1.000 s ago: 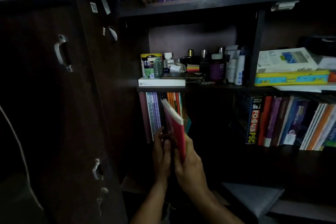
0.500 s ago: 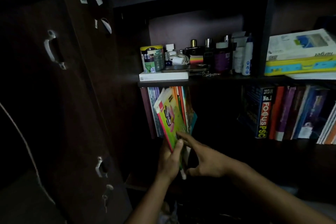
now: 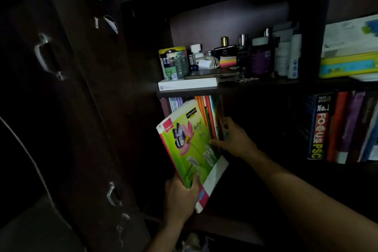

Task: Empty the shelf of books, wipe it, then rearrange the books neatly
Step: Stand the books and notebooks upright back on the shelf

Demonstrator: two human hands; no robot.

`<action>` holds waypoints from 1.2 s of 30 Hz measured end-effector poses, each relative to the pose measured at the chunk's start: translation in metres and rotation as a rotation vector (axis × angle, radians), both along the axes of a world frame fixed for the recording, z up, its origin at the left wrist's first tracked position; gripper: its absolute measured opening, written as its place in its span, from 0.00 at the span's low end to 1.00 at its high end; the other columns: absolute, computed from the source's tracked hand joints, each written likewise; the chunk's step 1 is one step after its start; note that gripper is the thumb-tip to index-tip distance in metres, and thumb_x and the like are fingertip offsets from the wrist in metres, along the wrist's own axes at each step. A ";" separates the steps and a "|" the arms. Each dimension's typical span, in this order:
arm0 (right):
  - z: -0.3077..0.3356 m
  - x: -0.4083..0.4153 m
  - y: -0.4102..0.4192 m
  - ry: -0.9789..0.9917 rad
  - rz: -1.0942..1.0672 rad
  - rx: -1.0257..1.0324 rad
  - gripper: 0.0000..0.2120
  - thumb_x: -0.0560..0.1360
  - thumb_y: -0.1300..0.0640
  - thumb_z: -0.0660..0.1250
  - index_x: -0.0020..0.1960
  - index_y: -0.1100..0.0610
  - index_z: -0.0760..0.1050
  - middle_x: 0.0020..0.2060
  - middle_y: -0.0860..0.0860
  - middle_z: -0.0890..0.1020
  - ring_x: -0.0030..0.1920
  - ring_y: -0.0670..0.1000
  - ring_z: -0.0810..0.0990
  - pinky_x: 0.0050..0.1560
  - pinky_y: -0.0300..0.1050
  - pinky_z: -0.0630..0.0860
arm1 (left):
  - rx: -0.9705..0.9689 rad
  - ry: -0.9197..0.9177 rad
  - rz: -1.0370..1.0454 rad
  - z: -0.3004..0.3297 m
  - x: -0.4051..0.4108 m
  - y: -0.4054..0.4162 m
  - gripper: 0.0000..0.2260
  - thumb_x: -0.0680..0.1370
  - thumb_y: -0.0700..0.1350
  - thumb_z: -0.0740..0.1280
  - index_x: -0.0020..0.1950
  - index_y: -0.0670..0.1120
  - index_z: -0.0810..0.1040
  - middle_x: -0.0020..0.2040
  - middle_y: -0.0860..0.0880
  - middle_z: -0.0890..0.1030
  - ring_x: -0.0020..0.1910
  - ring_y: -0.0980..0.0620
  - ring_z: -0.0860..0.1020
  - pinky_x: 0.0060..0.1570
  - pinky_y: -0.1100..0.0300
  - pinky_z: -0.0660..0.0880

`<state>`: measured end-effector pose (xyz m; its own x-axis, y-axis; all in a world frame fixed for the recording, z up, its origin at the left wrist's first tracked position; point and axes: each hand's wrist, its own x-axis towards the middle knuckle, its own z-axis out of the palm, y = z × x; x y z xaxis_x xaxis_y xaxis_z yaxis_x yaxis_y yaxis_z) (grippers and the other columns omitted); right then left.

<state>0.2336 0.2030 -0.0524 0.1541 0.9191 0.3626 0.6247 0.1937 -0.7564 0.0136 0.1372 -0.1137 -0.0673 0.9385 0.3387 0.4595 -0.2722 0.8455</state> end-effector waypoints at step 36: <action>-0.015 0.021 -0.002 0.000 -0.229 -0.135 0.19 0.82 0.48 0.60 0.70 0.55 0.70 0.61 0.60 0.80 0.59 0.63 0.80 0.56 0.50 0.76 | -0.110 0.059 -0.021 0.002 0.046 -0.001 0.18 0.80 0.59 0.63 0.65 0.50 0.77 0.56 0.49 0.79 0.58 0.49 0.79 0.60 0.50 0.77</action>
